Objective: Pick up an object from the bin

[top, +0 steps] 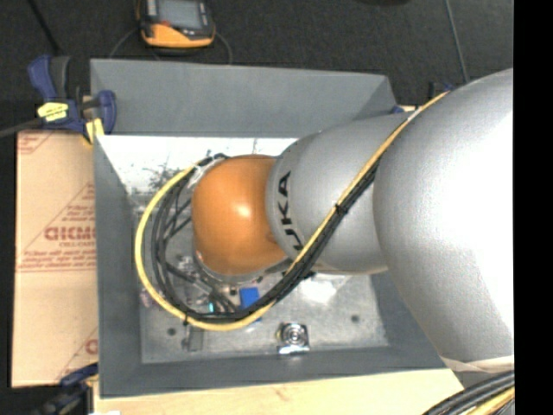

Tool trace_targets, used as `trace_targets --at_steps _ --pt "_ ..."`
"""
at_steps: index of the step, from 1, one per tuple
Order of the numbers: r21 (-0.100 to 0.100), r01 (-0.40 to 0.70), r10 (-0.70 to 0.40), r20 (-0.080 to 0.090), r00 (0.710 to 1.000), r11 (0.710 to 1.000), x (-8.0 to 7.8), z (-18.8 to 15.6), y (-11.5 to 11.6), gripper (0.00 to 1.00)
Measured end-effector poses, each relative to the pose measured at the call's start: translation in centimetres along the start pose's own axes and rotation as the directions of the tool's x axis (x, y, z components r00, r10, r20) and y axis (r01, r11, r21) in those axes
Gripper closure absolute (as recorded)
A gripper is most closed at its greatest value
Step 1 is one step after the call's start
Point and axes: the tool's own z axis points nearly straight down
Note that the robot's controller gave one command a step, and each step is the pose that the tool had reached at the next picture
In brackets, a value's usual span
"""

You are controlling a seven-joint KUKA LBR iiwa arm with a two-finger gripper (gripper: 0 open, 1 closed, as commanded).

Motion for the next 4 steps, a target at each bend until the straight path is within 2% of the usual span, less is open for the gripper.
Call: trace_targets --at_steps 1,2,3,4 --pt "-0.001 0.017 -0.017 0.003 1.000 1.000 -1.1 6.7 3.3 0.00" --pt "-0.003 -0.062 0.062 0.011 0.998 0.998 -2.3 3.2 1.8 0.00" --pt "-0.005 -0.227 0.227 0.010 0.974 0.974 -3.1 2.6 0.7 0.00" --pt "-0.002 -0.322 0.322 0.004 0.947 0.947 -1.7 6.5 2.7 0.00"
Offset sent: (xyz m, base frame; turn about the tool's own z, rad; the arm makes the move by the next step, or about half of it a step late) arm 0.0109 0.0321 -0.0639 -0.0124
